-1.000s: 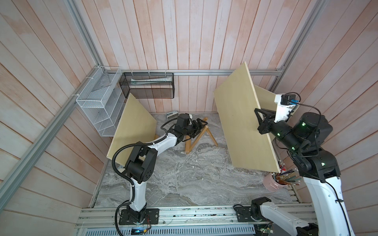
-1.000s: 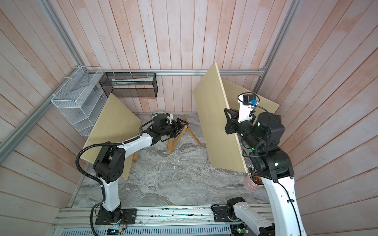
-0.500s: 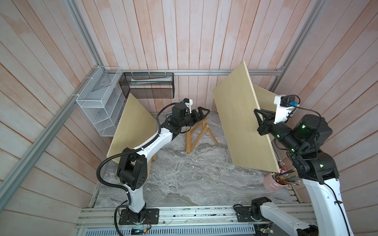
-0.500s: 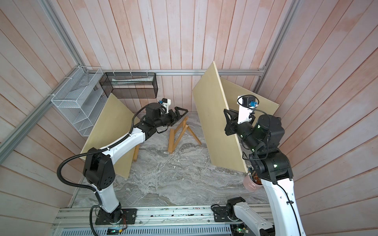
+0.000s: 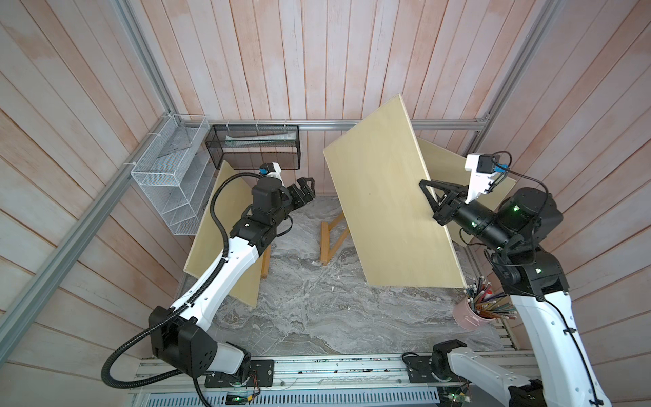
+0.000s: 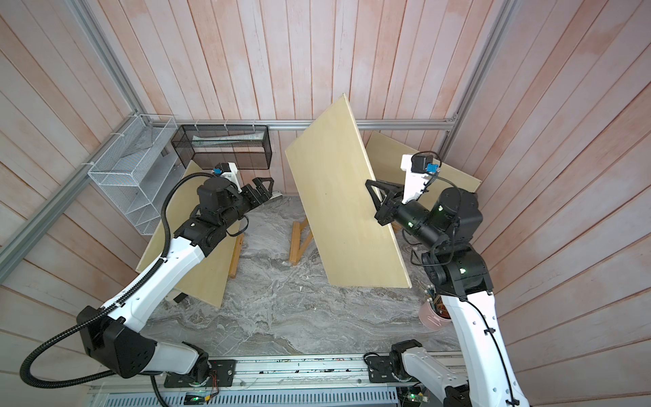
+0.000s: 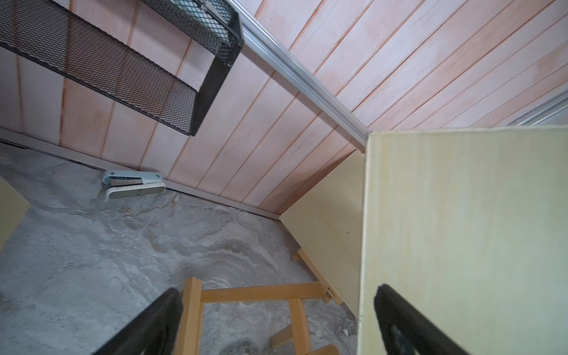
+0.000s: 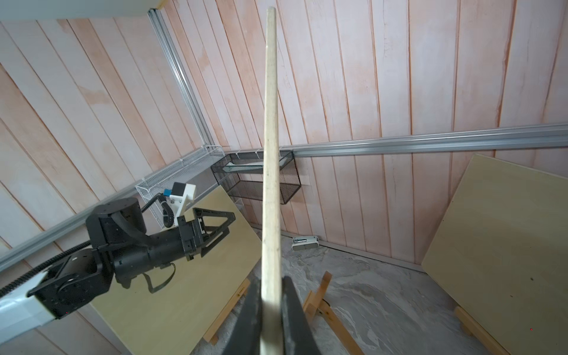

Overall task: Assemble the easel
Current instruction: Place the drawing board on the easel.

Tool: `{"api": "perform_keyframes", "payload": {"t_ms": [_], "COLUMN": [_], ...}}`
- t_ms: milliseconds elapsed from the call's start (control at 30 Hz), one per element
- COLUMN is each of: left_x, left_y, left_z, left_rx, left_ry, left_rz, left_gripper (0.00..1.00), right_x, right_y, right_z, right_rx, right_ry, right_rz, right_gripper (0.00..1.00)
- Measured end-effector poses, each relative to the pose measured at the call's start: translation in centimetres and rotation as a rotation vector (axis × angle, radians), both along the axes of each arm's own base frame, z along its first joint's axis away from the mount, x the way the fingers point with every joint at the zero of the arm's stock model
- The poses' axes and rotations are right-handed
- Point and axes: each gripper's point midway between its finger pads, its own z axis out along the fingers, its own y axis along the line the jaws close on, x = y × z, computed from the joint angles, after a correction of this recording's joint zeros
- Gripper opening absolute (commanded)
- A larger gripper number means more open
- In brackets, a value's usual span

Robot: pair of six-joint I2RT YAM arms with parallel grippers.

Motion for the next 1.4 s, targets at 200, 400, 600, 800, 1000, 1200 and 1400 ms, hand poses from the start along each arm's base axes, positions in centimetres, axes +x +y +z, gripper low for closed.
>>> {"api": "perform_keyframes", "payload": {"t_ms": [200,400,600,800,1000,1200,1400], "left_x": [-0.7,-2.1,-3.4,-3.5,-3.6,-3.6,-3.6], "left_y": [1.7,4.4,6.9,7.7,7.9,8.0,8.2], "left_z": [-0.6,0.6,0.8,-0.9,-1.3,-1.5,-1.7], "left_rx": [0.057,0.113,0.142,0.167,0.178,0.182,0.186], "left_ry": [0.02,0.004,0.002,0.044,0.061,0.068,0.075], "left_rz": [0.066,0.158,0.227,0.245,0.247,0.249,0.252], "left_gripper": [1.0,1.0,1.0,1.0,1.0,1.0,1.0], "right_x": [1.7,6.6,10.0,12.2,13.3,15.4,17.0], "right_y": [0.7,3.1,5.5,6.5,6.7,7.6,8.3], "right_z": [-0.5,-6.2,-12.4,-15.9,-16.4,-16.0,-17.5], "right_rx": [0.095,0.099,0.022,-0.019,-0.014,-0.032,-0.065], "right_ry": [0.039,0.216,0.38,0.487,0.504,0.5,0.523], "right_rz": [-0.003,-0.076,-0.167,-0.239,-0.275,-0.285,-0.29], "right_gripper": [0.0,0.0,0.0,0.0,0.0,0.0,0.0]}}
